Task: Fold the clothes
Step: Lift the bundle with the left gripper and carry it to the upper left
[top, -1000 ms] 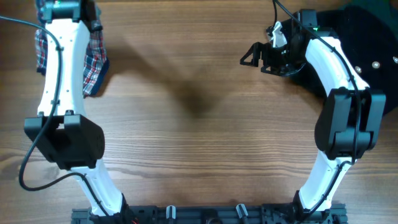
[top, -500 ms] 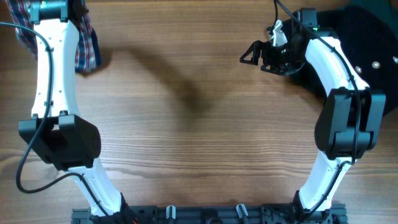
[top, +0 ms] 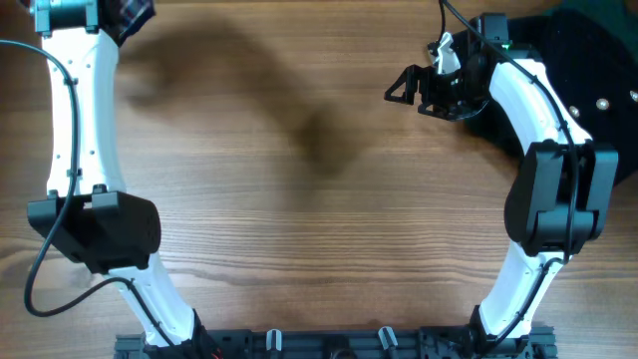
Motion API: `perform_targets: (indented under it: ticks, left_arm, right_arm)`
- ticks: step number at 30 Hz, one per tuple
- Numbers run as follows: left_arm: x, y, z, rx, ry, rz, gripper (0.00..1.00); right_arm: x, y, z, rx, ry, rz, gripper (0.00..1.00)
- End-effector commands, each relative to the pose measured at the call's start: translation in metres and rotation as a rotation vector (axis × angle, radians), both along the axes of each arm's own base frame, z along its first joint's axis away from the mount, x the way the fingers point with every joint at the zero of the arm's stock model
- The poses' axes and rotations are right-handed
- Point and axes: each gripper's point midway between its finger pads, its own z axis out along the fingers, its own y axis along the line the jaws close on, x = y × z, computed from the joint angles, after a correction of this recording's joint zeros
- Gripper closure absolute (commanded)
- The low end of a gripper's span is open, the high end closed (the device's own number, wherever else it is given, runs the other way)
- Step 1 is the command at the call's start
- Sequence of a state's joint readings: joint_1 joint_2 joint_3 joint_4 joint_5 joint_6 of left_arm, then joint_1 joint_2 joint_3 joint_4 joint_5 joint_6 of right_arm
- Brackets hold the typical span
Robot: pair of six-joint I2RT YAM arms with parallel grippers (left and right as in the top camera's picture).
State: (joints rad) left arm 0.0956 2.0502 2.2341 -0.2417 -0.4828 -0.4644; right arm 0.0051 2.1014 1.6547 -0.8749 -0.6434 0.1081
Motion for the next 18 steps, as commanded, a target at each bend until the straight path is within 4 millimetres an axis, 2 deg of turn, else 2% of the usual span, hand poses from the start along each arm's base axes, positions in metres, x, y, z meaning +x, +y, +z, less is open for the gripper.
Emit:
perform_targets:
  ticks: [1,5,9,11,18]
  left_arm:
    - [0.003,0.001,0.001,0.008,0.013,-0.038,0.96]
    - [-0.002,-0.001,-0.033,-0.035,0.153,-0.037,0.96]
    - [-0.026,-0.007,-0.047,-0.059,0.284,-0.041,0.96]
    - [-0.047,-0.009,-0.044,-0.102,0.315,-0.03,0.96]
    - [-0.113,-0.015,0.011,-0.1,0.284,-0.029,0.96]
  right_arm:
    - [0.006,-0.001,0.017,-0.016,-0.037,-0.021,0.0]
    - [0.006,-0.001,0.017,-0.016,-0.039,-0.021,0.0]
    - [0.006,-0.001,0.017,-0.016,-0.039,-0.021,0.0]
    - [0.007,-0.001,0.017,-0.016,-0.044,-0.021,0.0]
    - [0.006,0.0,0.017,-0.016,-0.037,-0.019,0.0]
